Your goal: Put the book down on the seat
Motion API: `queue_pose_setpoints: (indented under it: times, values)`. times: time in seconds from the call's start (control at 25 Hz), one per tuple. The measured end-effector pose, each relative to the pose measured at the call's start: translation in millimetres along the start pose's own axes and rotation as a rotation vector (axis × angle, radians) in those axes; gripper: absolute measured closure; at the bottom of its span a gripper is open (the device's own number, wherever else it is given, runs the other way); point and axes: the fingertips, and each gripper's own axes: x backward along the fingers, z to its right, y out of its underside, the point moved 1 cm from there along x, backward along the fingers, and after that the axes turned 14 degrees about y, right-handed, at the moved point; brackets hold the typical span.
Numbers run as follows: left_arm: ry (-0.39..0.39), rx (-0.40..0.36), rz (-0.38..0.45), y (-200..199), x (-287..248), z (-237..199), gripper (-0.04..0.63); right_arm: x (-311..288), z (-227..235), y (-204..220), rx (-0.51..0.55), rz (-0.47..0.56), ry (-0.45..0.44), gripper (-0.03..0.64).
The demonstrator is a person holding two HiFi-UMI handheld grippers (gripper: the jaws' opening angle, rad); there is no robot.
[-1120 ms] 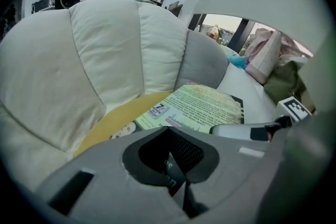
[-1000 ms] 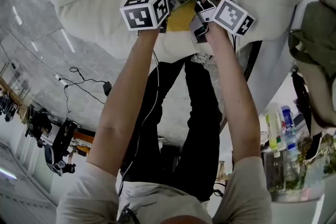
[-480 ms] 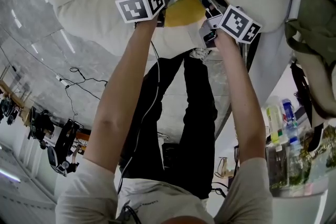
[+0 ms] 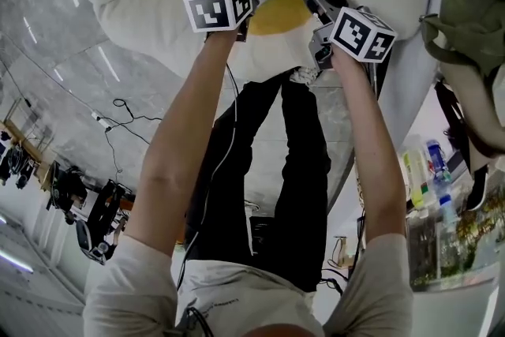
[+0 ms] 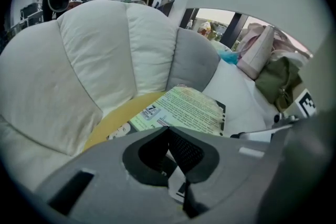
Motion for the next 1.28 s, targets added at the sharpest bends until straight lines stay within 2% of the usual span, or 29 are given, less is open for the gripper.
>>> queue_pose_setpoints:
  times: [0.12,0.24,0.44,0.56,0.64,0.8,0.92,1.04,1.28]
  values:
    - [0.020,-0.036,-0.013,-5.0,11.8,16.7,0.586,14.4,-24.0,-2.8,0.108,-0.004,-0.015,0.443]
    - [0.052,-0.038,-0.008,-10.1,25.5,39.1,0.586,31.7,-43.6,-6.2,0.213,-0.013,-0.013,0.443]
    - [0.075,-0.027,-0.017,-20.0,53.5,77.4,0.586,53.9,-64.6,-25.0,0.286,0.012,0.010,0.443]
    - [0.089,-0.053,-0.032,-26.5,68.8,92.4,0.586,69.6,-78.6,-32.5,0.347,0.026,0.027,0.443]
    - [0.096,-0.061,-0.041,-30.6,81.6,101.9,0.586,83.1,-87.5,-29.9,0.400,0.025,0.032,0.443]
    - [0.123,-0.027,-0.020,-44.8,113.0,124.2,0.586,113.1,-98.9,-19.2,0.474,0.018,0.062,0.443]
    - [0.119,-0.097,-0.056,-54.6,142.1,136.7,0.586,133.8,-117.0,-14.6,0.524,0.022,0.074,0.443]
    - [0.107,-0.142,-0.075,-63.7,173.1,151.9,0.586,159.6,-135.8,-15.0,0.623,0.024,0.081,0.443]
    - [0.181,-0.265,-0.136,-70.9,228.0,191.9,0.586,210.8,-166.8,-27.0,0.703,0.058,0.143,0.443]
